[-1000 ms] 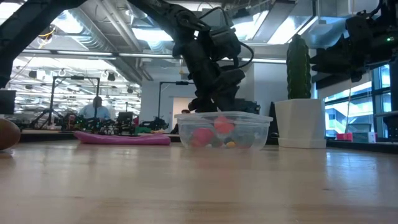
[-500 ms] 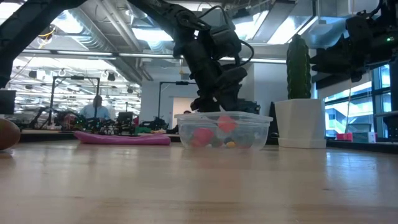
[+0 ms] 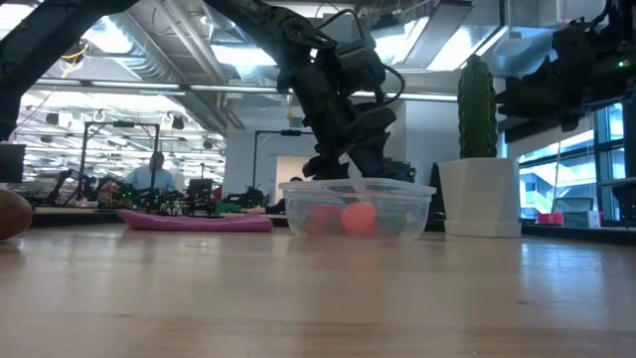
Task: Pick and placing Produce into tupperware
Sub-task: Put the brown kiwi into the transparent container
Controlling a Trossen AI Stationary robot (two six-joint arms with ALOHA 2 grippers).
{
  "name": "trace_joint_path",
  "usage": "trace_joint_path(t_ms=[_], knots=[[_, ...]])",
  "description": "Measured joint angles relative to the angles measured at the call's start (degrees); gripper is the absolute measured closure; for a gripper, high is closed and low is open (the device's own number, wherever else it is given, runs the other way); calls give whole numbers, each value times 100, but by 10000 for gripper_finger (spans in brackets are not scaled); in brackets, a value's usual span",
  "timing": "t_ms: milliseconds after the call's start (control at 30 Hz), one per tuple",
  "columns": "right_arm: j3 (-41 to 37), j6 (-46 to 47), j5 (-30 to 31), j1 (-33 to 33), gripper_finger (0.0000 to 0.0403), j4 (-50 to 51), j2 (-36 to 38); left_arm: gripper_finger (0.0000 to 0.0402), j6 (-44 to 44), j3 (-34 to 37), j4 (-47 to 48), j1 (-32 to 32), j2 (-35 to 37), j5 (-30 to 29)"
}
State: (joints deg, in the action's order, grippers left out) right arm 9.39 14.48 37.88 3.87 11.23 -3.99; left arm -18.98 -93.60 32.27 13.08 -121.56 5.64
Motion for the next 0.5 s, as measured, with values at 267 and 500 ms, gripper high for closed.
trace_joint_path(t_ms=[267,500], knots=[[0,0,-1,-1,234,1,0,69,98,0,-112,3,60,1],[0,21,-2,-1,234,31,0,74,433,-291,1044,3,960,-490]])
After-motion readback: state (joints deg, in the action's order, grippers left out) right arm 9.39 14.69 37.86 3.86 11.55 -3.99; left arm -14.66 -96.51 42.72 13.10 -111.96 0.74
